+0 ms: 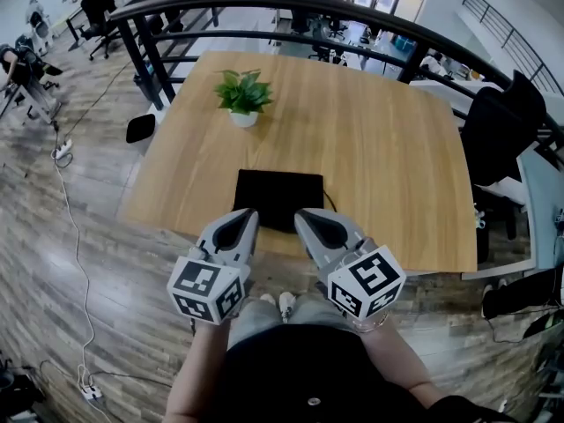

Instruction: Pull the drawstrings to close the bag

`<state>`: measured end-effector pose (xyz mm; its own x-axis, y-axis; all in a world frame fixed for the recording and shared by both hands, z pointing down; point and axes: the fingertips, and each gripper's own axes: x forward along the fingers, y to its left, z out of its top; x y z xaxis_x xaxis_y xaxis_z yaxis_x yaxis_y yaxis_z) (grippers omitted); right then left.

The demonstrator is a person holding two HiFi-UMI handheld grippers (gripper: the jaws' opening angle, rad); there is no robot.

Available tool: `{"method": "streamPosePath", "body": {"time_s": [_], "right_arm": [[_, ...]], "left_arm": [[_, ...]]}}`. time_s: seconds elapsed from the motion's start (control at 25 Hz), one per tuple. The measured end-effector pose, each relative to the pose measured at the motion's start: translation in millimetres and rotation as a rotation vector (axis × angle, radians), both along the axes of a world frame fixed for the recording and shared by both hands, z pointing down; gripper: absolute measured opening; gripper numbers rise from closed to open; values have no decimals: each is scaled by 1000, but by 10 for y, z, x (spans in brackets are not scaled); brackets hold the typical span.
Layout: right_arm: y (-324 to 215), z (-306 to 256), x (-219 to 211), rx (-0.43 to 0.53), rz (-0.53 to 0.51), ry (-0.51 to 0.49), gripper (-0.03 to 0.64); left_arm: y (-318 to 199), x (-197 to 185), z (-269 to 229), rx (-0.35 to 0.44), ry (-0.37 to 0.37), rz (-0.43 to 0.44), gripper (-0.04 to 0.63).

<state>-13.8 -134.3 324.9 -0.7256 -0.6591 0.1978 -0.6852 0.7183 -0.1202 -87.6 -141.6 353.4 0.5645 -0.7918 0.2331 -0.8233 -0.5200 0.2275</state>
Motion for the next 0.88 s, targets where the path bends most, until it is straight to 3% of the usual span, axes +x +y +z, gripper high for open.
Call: {"method": "streamPosePath", "body": {"time_s": [0.88], "right_arm": [[-44,179,153,-42,69,37,-3]], "left_arm": [[45,-16,118,-37,-16,2,15]]}}
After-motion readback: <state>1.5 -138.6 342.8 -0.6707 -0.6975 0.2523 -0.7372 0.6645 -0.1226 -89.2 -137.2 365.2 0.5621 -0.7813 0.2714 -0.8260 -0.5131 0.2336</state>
